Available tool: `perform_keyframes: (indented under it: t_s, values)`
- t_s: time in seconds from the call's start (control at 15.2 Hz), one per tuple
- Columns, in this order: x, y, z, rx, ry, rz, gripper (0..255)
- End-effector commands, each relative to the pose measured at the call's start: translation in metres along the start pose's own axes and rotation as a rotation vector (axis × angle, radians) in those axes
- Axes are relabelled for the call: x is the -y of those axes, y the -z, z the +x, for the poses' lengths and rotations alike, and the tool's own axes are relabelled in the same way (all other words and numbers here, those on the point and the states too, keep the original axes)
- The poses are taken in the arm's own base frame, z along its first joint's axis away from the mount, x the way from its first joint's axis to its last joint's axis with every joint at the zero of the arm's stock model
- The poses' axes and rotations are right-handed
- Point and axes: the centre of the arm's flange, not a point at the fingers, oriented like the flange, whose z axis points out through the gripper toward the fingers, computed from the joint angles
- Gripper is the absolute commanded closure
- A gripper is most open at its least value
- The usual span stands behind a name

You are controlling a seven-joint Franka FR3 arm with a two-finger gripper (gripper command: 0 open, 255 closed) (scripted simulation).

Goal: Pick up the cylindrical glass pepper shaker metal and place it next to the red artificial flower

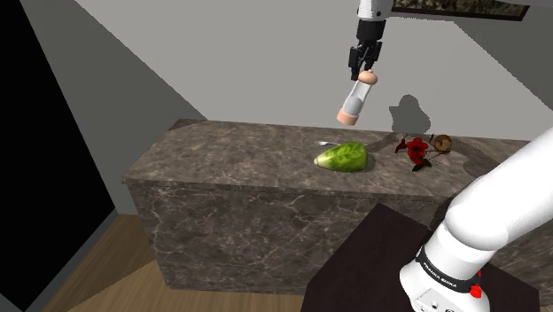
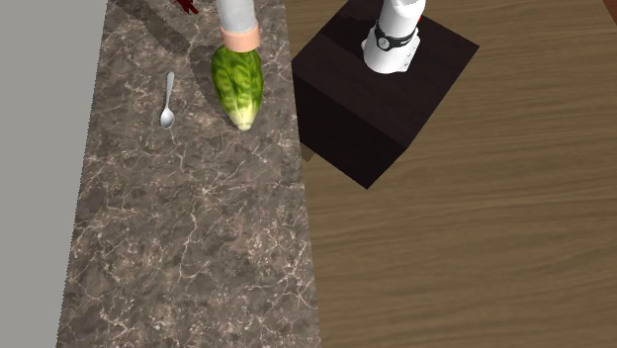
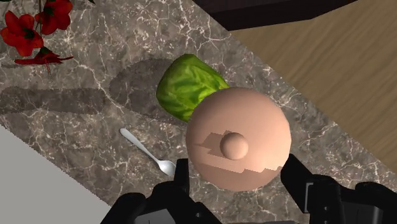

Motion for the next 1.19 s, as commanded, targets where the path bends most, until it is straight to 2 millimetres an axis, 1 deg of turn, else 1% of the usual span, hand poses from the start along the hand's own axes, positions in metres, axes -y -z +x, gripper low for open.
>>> perform_keyframes:
  t_s: [0.0, 1.06, 1.12]
  values:
    - [-0.022, -0.004, -0.019, 0.0, 0.002, 0.0, 255]
    - [-0.187, -0.02, -0.148, 0.0, 0.002, 0.0, 255]
    - [-0.201, -0.022, -0.159, 0.0, 0.002, 0.0, 255]
